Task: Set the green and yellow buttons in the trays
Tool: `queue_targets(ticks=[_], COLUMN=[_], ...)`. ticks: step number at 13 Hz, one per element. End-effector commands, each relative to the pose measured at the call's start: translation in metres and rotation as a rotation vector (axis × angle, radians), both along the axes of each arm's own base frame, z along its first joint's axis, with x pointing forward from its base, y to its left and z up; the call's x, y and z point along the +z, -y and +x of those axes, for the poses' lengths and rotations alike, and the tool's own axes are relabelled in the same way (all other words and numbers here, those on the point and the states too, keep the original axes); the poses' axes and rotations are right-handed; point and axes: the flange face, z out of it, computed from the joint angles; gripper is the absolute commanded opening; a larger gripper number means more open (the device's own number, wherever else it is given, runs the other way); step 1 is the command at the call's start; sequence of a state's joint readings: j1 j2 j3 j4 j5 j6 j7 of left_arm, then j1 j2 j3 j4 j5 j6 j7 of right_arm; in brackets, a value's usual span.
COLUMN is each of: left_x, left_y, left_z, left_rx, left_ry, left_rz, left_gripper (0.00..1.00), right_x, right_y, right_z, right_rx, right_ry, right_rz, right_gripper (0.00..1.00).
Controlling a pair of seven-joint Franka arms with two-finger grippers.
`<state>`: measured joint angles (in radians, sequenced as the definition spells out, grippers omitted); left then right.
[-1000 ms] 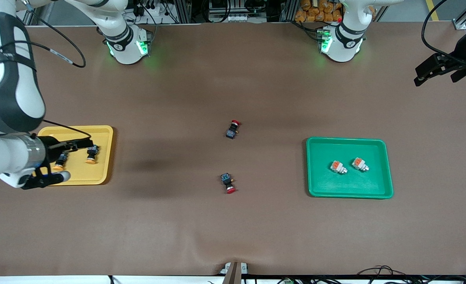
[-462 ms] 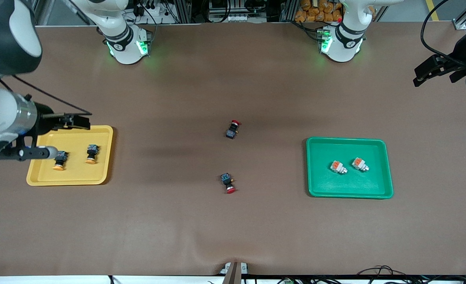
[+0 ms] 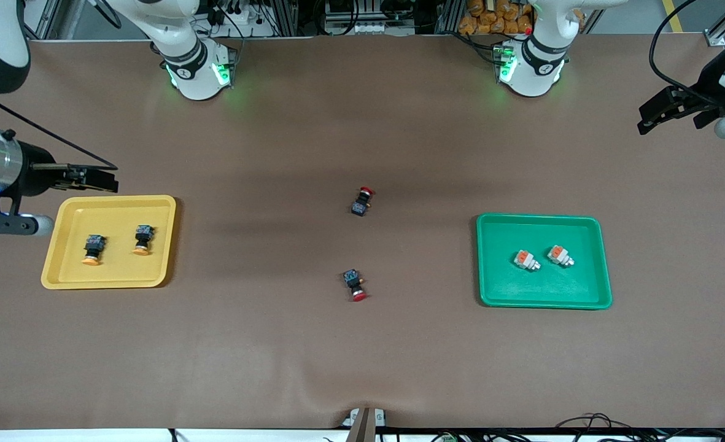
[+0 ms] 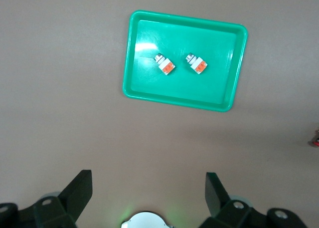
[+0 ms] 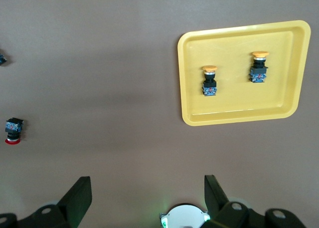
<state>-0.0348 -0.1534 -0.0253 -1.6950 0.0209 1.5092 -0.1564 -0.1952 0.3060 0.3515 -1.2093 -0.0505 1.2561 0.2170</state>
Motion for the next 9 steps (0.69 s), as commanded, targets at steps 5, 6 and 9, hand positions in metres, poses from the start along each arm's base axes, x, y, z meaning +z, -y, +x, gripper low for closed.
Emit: queue_targets(ticks=[5, 6, 9], left_x=[0.006, 0.007, 0.007], left_y=[-0.005, -0.006, -0.006], left_z=[-0.009, -0.009, -0.010], left_rx=[-0.009, -0.007, -0.007], left_ry=[0.022, 0.025, 0.022], left_rz=[0.008, 0.008, 0.008], left_gripper=[1.00, 1.00, 1.00], right_x=[0.029, 0.030, 0.040], right_y=[0.004, -0.004, -0.001], right_z=[-0.026, -0.026, -0.030], right_rx=[0.029, 0.039, 0.018], right_ry=[0.039, 0.042, 0.068], right_rz=[0.017, 0.014, 0.002], right_gripper=[1.00, 1.00, 1.00])
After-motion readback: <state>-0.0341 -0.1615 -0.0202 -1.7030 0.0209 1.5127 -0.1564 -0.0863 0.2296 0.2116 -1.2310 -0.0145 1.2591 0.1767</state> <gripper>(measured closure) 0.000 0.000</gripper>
